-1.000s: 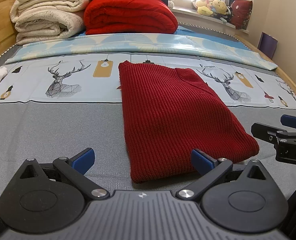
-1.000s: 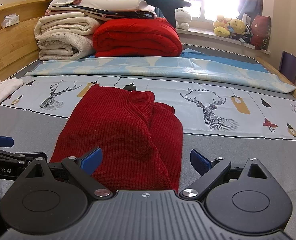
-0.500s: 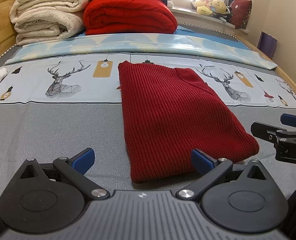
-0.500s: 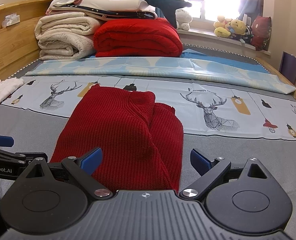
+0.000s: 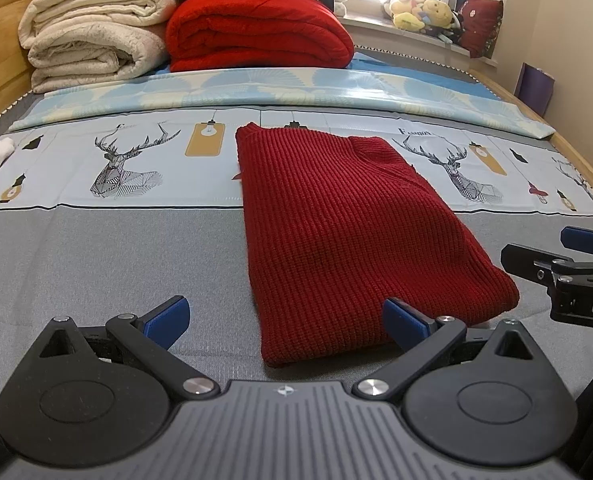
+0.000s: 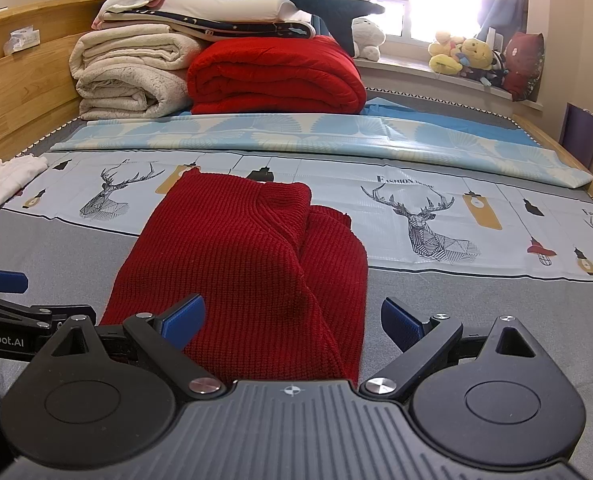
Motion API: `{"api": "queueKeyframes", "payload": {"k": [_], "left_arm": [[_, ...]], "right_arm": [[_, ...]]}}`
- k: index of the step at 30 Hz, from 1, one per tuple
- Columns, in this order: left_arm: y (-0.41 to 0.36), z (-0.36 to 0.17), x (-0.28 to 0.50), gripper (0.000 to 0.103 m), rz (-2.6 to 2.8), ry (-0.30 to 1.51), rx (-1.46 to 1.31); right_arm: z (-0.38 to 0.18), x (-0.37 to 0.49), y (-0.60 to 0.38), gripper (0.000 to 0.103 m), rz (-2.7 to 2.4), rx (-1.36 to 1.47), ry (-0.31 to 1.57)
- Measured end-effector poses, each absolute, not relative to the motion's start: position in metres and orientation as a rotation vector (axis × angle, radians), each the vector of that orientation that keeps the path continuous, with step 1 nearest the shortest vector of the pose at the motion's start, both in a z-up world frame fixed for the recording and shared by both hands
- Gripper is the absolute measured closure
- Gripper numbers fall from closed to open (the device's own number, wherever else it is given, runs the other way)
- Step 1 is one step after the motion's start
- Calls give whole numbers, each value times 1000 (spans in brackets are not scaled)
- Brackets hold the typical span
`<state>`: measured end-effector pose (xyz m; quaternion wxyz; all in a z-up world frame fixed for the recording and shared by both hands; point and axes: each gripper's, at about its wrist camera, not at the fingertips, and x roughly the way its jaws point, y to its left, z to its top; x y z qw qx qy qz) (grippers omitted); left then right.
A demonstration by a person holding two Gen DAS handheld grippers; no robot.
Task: Fold small clothes
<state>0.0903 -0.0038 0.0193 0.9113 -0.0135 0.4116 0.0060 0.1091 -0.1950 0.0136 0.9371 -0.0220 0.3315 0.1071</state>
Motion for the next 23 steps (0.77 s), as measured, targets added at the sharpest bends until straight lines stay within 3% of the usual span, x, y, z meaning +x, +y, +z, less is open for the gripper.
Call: {"api": "queueKeyframes", "payload": {"k": [23], "left_arm": [[-5, 19, 90, 0, 16, 846, -22]], "right_arm": [[14, 109, -194, 8, 219, -46, 678]]}}
